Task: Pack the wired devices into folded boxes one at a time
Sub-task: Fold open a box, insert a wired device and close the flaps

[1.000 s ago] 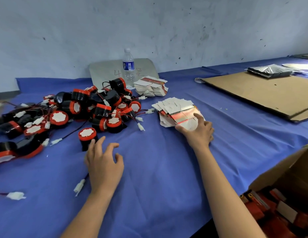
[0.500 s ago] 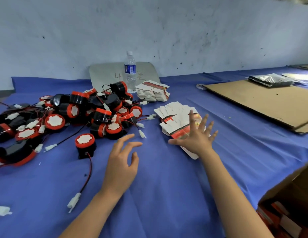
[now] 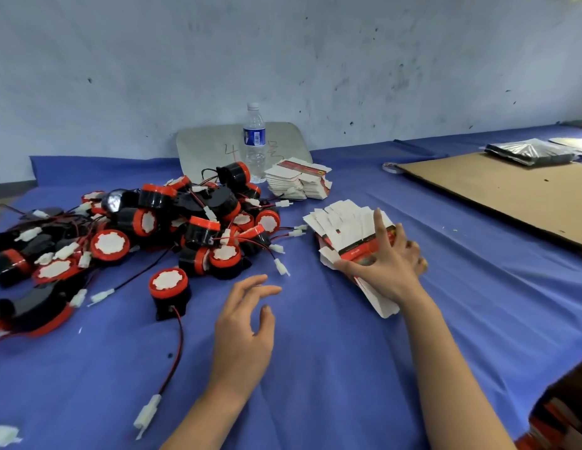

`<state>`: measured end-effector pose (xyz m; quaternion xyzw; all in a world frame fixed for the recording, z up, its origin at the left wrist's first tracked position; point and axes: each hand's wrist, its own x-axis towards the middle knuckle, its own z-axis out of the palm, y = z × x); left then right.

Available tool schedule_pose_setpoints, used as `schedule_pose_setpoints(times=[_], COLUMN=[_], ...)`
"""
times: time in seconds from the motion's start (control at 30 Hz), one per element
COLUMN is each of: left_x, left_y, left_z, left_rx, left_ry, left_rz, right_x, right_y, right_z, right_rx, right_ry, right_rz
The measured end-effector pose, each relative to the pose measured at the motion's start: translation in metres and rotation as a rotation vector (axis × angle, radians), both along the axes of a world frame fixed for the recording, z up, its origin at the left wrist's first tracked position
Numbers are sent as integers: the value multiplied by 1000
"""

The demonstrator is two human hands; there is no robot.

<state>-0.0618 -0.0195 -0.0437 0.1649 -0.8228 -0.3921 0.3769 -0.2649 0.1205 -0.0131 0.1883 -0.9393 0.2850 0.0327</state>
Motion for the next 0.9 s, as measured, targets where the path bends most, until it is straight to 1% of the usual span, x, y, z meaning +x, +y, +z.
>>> schedule_pose_setpoints(times=[0.07,0.1,0.2,0.23,0.3,0.4,0.47,0.5,0.53,0.57,0.6,0.67,0.7,0.73,0.77,0.9], left_x=[0,1,1,2,3,4,4,3,2,1,1,1,0,-1,-1,-3], left_y=[-2,-3,-3,-5,-8,-13,-14,-13,-13,-13,-14,-14,-14,-14,-13,-10], left_z=[1,3,7,8,9,11,14,14,15,16,16,18,18,17,16,14], left_rx=[45,96,329,372,410,470,458,439,431,438,450,464,471,477,472,445], left_ry=[37,71,236,295,381,428,414,395,372,349,330,297,278,264,254,239], left_rz=[-6,-23,-147,-171,-197,-228,-216,-194,-171,-154,-138,-73,-34,-5,15,36], right_x=[13,22,64,81,103,104,101,100,101,103,106,104,100,95,92,89], right_y=[-8,-15,-49,-61,-74,-72,-66,-65,-64,-64,-65,-69,-69,-68,-68,-69], right_z=[8,12,20,18,9,-3,-7,-8,-8,-8,-6,-7,-9,-9,-9,-12], right_rx=[-127,-206,-416,-456,-456,-513,-601,-650,-704,-775,-869,-1091,-1156,-1178,-1186,-1196], right_ry=[35,86,321,385,500,635,673,643,560,415,214,-259,-430,-533,-589,-687], right_rz=[39,74,280,374,514,621,642,639,614,574,542,558,565,563,551,533])
